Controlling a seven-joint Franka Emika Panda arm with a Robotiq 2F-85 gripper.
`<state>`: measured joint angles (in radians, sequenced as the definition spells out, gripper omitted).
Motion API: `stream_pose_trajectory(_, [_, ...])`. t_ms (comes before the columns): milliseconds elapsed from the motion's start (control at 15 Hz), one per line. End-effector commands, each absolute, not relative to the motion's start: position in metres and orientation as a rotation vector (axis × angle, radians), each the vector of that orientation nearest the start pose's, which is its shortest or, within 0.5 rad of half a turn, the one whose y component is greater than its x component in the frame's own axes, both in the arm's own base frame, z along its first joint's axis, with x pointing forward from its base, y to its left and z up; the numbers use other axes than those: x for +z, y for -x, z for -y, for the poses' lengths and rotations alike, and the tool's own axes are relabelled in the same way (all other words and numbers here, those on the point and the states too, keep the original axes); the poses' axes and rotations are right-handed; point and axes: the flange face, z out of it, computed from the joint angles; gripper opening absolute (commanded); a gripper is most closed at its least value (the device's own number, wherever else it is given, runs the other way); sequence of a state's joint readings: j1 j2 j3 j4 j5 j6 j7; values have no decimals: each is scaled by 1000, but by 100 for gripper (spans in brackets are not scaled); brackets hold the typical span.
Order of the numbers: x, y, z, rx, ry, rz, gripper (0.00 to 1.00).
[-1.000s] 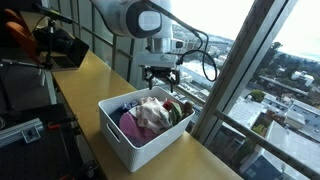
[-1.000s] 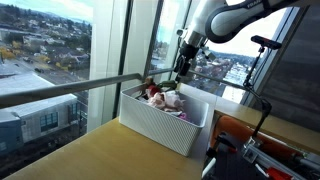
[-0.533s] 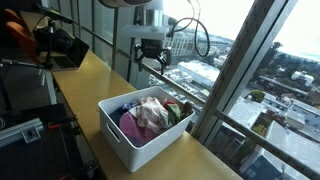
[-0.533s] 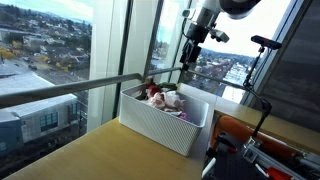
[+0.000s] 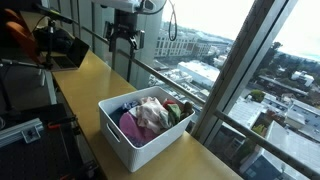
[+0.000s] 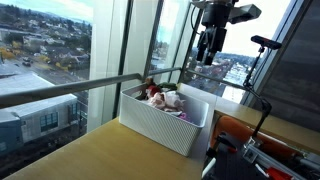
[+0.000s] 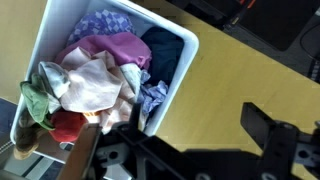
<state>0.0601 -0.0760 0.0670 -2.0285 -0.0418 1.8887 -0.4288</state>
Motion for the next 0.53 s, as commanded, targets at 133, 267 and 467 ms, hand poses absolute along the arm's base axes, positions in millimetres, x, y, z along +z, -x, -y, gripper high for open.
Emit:
stream_pose_trajectory(133, [495, -504, -83, 58, 3005, 849, 100])
stream_pose_trajectory(267, [505, -496, -86, 26, 3000, 825, 100])
stream_pose_trajectory(467, [507, -492, -86, 21, 3002, 820, 100])
